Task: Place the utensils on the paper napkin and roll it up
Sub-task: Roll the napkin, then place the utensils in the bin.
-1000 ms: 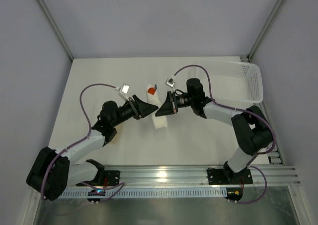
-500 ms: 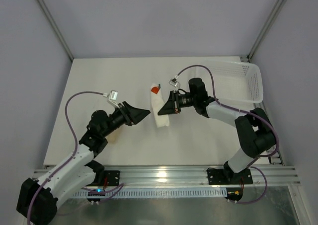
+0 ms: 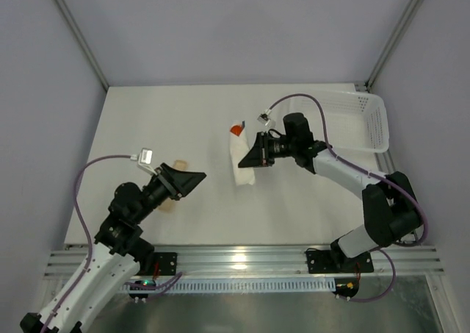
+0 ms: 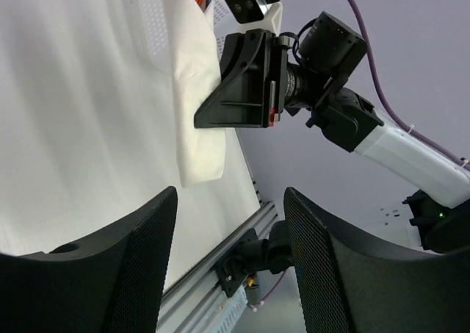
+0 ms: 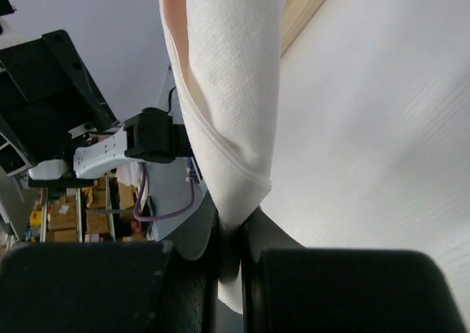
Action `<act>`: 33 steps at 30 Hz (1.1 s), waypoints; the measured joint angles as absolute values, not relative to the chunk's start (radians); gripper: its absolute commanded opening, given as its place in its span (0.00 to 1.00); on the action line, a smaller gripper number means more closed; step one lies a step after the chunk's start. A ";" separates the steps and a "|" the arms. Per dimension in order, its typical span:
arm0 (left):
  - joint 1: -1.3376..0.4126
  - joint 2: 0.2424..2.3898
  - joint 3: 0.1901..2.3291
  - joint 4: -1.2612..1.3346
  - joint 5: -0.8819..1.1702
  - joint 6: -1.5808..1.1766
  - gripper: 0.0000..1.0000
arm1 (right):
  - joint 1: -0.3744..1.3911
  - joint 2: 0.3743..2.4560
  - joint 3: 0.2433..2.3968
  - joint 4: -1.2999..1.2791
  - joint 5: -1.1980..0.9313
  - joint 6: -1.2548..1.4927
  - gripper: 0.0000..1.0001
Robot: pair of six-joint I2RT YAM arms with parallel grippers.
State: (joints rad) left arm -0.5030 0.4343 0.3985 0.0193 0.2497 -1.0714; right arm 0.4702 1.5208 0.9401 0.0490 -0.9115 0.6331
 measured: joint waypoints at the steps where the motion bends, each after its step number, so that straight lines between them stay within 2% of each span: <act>1: -0.503 0.403 0.405 -0.023 0.241 -1.079 0.61 | 0.470 1.507 0.940 0.028 -0.893 0.633 0.04; 12: -0.503 0.296 0.554 -0.350 0.192 -1.097 0.61 | 0.437 1.374 1.012 -0.153 -0.678 0.657 0.04; 24: -0.503 0.340 0.588 -0.428 0.184 -1.096 0.62 | 0.309 1.368 1.119 -0.200 -0.488 0.793 0.04; 33: -0.503 0.455 0.650 -0.420 0.202 -1.087 0.63 | 0.246 1.389 1.223 -0.229 -0.212 0.994 0.03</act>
State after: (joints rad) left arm -0.5030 0.4545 0.6502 -0.4202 0.2024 -1.0870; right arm 0.2462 1.3888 1.2228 -0.2295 -0.2119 0.9939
